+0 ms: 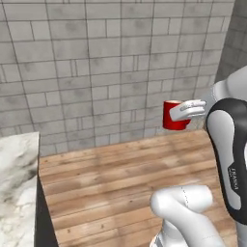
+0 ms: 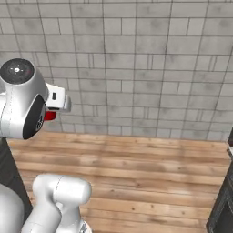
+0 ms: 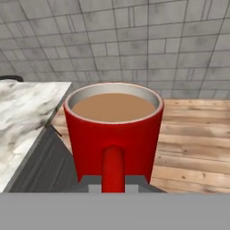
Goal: Pick the cup of tea, navigate to the dining table, and place it on the saucer.
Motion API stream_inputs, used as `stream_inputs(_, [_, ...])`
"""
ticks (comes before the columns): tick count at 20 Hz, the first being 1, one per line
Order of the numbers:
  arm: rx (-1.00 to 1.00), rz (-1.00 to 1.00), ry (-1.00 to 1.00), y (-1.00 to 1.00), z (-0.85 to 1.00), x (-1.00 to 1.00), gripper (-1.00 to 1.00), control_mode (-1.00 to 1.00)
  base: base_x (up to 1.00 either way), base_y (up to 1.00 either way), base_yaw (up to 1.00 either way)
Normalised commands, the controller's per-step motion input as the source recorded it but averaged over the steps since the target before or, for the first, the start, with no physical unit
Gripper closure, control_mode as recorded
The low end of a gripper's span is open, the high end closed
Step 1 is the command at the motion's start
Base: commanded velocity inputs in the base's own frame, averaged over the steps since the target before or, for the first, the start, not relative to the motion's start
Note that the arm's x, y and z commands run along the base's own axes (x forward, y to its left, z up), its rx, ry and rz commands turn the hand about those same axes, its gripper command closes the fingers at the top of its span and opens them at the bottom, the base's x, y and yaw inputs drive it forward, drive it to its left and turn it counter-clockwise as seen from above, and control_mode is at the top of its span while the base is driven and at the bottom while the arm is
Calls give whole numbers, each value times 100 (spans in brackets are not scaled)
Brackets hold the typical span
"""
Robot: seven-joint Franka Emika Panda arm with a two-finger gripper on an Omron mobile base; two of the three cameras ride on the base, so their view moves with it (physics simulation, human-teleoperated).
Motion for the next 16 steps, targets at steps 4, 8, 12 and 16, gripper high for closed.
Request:
stream_inputs(4, [0,0,0,0,0,0,100,100,100,-9,6])
stream_inputs(8, [0,0,0,0,0,0,100,100,100,0,16])
stream_inputs(12, [0,0,0,0,0,0,100,100,100,0,24])
stream_inputs(16, [0,0,0,0,0,0,100,100,100,0,29])
